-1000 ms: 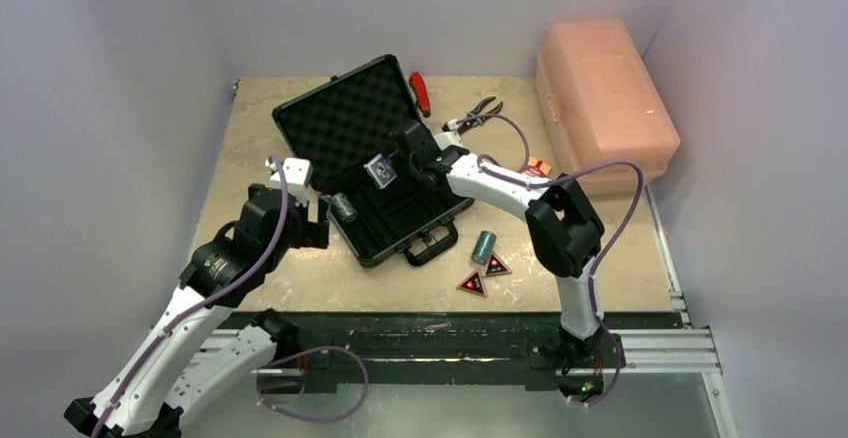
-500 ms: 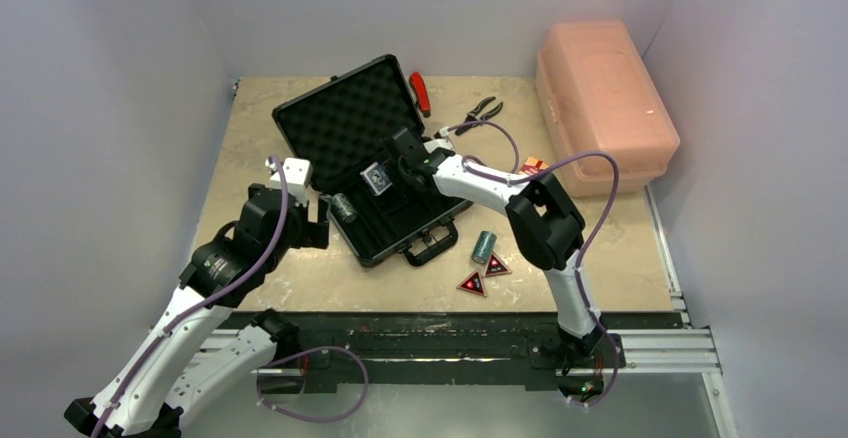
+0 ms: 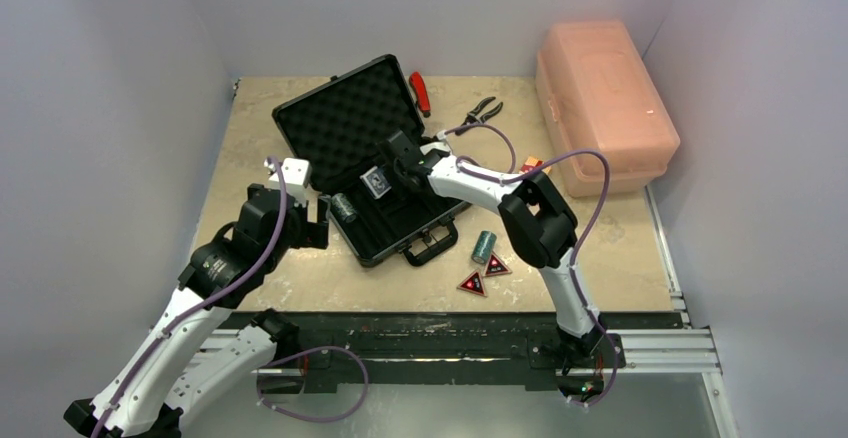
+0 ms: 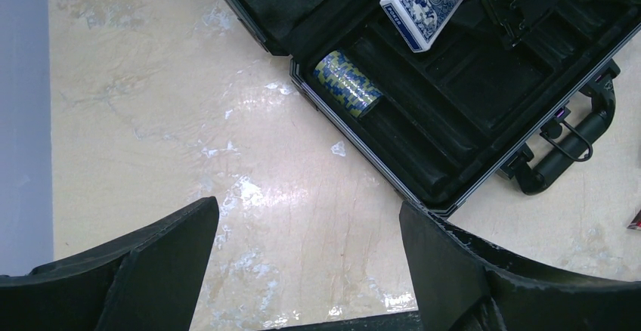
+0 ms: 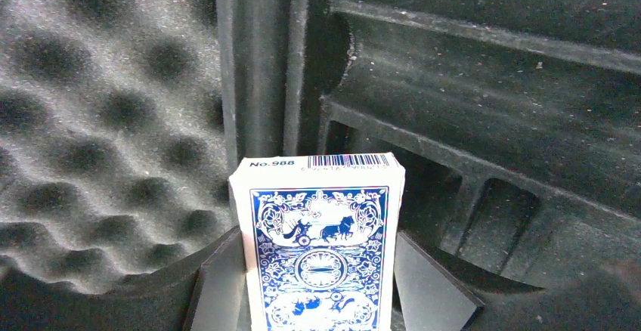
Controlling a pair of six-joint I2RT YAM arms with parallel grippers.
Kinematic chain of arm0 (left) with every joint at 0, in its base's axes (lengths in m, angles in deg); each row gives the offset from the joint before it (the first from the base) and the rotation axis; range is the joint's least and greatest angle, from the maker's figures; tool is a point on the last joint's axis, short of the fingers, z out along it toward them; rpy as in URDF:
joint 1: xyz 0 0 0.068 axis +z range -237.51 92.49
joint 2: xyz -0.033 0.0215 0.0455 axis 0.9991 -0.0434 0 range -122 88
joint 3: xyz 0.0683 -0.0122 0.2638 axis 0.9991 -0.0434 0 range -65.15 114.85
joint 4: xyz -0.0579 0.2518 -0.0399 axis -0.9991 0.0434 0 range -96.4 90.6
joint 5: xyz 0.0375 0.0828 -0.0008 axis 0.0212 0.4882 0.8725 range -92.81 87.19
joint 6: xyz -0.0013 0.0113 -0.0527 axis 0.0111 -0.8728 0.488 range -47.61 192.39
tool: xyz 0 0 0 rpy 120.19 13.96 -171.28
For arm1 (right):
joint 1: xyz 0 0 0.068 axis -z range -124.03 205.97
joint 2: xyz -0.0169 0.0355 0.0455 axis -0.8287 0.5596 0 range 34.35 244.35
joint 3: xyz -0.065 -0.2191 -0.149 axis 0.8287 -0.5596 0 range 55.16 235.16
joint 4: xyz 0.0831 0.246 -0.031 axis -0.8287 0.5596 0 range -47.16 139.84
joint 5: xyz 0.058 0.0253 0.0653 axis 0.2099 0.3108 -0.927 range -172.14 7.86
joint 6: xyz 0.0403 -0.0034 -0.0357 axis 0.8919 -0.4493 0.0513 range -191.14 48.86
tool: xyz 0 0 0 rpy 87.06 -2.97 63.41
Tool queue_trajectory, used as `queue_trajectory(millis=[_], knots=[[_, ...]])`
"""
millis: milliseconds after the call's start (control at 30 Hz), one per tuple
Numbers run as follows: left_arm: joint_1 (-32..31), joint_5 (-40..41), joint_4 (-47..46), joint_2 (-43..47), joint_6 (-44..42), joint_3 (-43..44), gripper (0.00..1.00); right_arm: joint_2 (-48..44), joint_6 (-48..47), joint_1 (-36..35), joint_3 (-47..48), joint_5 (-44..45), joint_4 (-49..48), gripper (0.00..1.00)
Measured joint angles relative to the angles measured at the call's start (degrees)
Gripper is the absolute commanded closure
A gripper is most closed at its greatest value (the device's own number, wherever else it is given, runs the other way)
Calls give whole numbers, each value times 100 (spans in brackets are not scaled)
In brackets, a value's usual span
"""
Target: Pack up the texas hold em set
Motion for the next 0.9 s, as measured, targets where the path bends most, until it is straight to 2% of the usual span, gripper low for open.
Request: queue_trajectory(millis=[500, 900], knots=[[-2, -52, -2, -33, -2, 0, 11, 236, 151, -37, 186, 87, 269, 66], [0, -92, -2, 7, -2, 0, 11, 267, 234, -87, 446, 415, 855, 67]])
